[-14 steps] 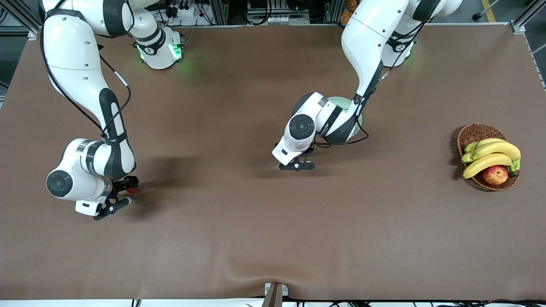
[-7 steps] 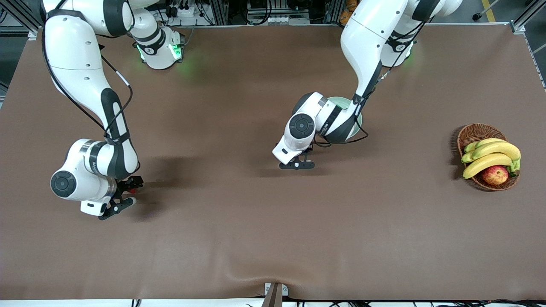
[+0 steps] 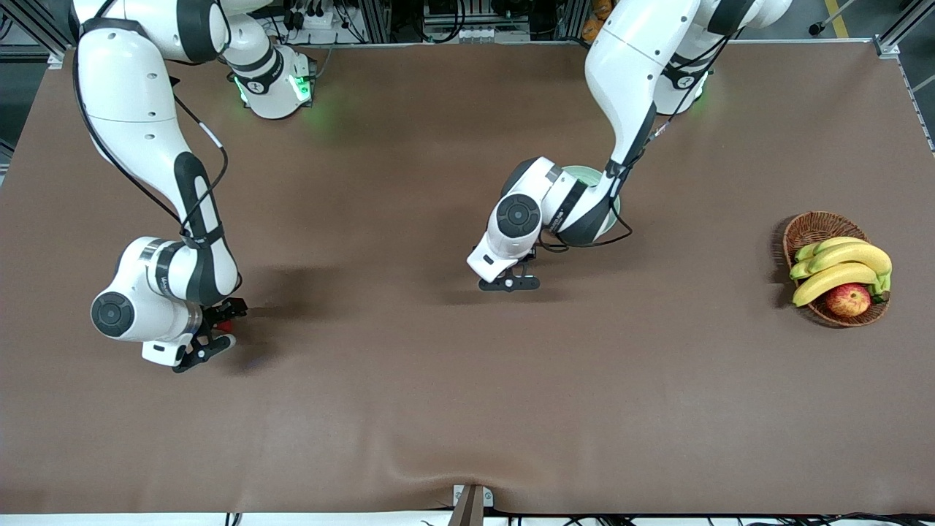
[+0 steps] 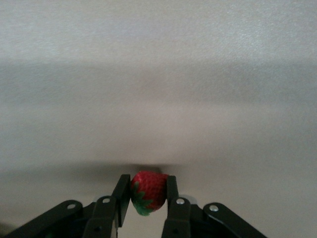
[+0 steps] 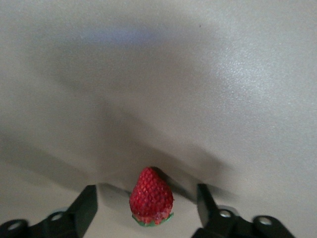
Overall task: Collect all strawberries into plate
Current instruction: 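Plate the strawberry with the left gripper while the right gripper carries another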
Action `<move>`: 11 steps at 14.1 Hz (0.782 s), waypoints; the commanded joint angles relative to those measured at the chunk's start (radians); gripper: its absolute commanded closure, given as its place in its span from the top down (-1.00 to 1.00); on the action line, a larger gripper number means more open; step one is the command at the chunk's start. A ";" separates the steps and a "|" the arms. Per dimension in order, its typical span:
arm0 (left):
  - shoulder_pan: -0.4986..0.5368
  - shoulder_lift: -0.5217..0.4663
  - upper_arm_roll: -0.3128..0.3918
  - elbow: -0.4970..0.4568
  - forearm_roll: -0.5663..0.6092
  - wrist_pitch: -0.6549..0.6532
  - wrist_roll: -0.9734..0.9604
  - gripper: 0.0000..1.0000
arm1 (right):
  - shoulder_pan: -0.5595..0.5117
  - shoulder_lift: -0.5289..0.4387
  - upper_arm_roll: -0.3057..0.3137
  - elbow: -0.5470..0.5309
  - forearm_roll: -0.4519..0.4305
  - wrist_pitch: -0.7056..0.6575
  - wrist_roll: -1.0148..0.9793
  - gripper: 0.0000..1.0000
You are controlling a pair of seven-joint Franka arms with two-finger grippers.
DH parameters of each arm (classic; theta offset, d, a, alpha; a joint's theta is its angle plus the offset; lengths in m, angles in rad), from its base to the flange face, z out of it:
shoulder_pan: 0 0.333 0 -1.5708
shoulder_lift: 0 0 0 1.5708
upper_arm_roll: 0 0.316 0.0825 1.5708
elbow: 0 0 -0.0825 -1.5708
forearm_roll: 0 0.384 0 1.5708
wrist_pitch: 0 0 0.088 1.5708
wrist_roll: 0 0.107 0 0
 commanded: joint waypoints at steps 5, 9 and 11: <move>0.019 -0.257 0.007 -0.193 0.022 -0.106 -0.004 -0.74 | -0.033 -0.031 0.020 0.002 0.043 -0.004 -0.011 -0.92; 0.020 -0.364 0.008 -0.356 0.103 -0.098 -0.004 -0.76 | -0.016 -0.093 0.023 0.013 0.044 -0.004 -0.005 -0.92; 0.034 -0.395 0.007 -0.452 0.136 -0.029 -0.002 -0.76 | 0.011 -0.128 0.023 0.025 0.044 -0.006 -0.005 -0.91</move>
